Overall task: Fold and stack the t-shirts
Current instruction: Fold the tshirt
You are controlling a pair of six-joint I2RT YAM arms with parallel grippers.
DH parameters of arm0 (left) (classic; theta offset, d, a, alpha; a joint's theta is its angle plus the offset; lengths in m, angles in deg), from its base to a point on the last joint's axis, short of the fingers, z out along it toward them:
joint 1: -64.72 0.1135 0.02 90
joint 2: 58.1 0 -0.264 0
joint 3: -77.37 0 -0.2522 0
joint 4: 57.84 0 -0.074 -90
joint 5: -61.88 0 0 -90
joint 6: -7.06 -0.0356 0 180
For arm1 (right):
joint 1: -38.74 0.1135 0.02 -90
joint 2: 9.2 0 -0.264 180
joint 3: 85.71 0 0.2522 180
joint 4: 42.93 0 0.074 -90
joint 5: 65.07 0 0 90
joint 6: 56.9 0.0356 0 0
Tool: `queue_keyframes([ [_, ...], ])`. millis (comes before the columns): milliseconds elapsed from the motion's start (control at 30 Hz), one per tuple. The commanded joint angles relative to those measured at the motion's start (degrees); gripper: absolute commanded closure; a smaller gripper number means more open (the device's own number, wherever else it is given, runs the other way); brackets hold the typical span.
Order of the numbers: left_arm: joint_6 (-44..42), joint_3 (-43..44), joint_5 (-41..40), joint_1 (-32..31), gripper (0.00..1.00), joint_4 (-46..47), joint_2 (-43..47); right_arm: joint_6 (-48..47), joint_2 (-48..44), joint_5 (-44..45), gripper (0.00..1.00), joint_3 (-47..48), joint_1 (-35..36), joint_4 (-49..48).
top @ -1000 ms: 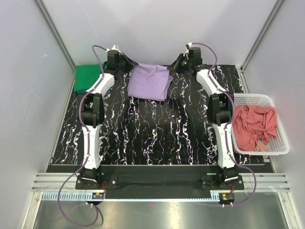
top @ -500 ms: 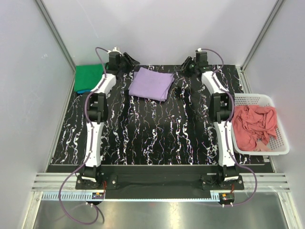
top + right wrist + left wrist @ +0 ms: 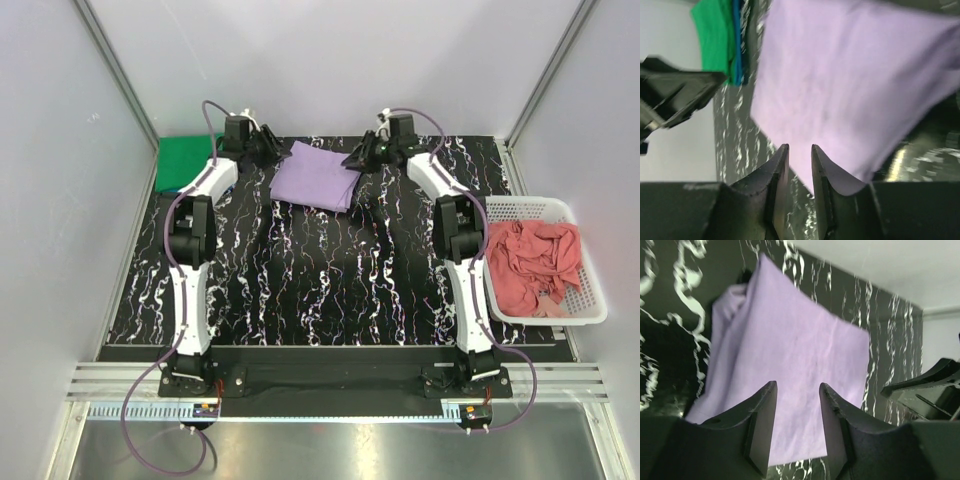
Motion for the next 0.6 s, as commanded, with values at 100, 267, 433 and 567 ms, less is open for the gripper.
queue_keyframes([
  [100, -3.69, -6.83, -1.58, -1.02, 0.57, -2.99, 1.55, 2.89, 1.38, -8.24, 0.7, -4.79, 1.22, -5.18],
  [267, -4.48, -10.79, -4.83, -1.02, 0.57, -7.64, 2.96, -1.51, -1.07, -4.28, 0.7, -11.48, -0.18, -1.84],
  [433, -4.22, -12.28, -7.73, -1.28, 0.62, -15.37, 5.5, -6.96, -6.69, -4.36, 0.71, -11.39, -0.62, 3.26],
  [567, -3.16, -16.76, -8.79, -1.63, 0.61, -16.97, 11.21, -7.75, -11.26, -5.33, 0.71, -14.55, -0.54, 4.67],
])
